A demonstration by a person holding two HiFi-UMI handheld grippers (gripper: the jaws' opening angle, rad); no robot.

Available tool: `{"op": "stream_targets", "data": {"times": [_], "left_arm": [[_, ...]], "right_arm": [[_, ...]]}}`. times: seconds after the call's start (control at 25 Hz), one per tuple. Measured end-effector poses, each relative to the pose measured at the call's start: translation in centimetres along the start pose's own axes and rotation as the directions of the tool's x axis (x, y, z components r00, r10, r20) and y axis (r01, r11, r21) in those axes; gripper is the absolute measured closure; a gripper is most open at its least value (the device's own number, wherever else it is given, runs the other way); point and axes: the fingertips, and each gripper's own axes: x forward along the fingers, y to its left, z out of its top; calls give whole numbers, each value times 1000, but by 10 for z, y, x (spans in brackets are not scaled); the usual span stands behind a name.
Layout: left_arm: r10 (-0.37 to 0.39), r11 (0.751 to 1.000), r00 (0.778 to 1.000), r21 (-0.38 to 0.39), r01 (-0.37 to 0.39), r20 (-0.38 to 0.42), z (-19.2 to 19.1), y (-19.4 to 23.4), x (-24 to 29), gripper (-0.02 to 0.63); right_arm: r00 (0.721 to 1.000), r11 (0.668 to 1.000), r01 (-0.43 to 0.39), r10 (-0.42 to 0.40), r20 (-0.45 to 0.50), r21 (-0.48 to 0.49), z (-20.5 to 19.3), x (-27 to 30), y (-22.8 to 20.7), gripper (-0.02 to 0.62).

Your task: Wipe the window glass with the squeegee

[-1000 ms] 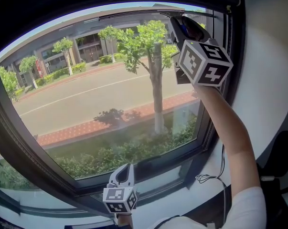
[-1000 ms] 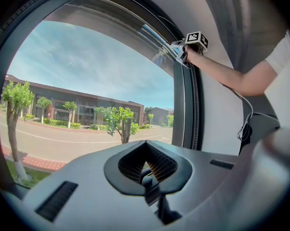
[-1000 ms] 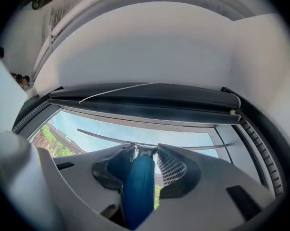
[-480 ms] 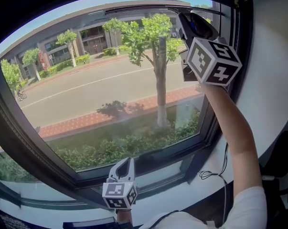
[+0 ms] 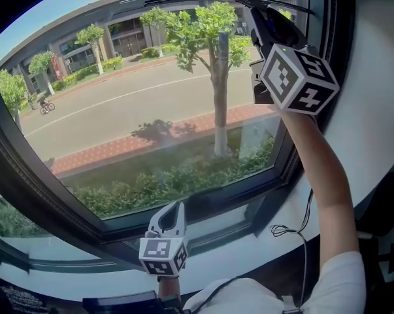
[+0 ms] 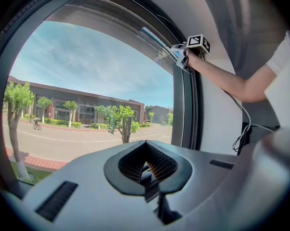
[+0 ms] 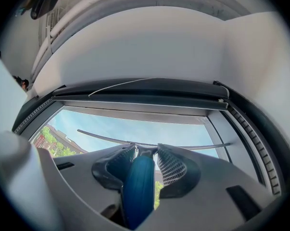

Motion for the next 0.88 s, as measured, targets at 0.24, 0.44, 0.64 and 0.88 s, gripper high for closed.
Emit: {"op": "stream_targets", "data": {"times": [0.24,0.44,0.64,0.88], "left_arm": [[1,1000,1000,-1,-1,-13,-5,-1,-2,606],[0,1000,1000,2,0,-16,-4,-5,-4,606],[2,1000,1000,-4,-2,-19,0,-13,-9,606],[5,1000,1000,-9,-5,-16,-5,-11,-14,606]], "right_arm": [[1000,1000,-4,4,-18,-18,-15,-14,2,446],[1000,1000,-4,3,-29,-17,-23,-21,1,446],[999,1000,-3,2,-41,-21,-27,-29,-1,446],[998,1000,-6,4,-57,-23,-42,-41,6,446]]}}
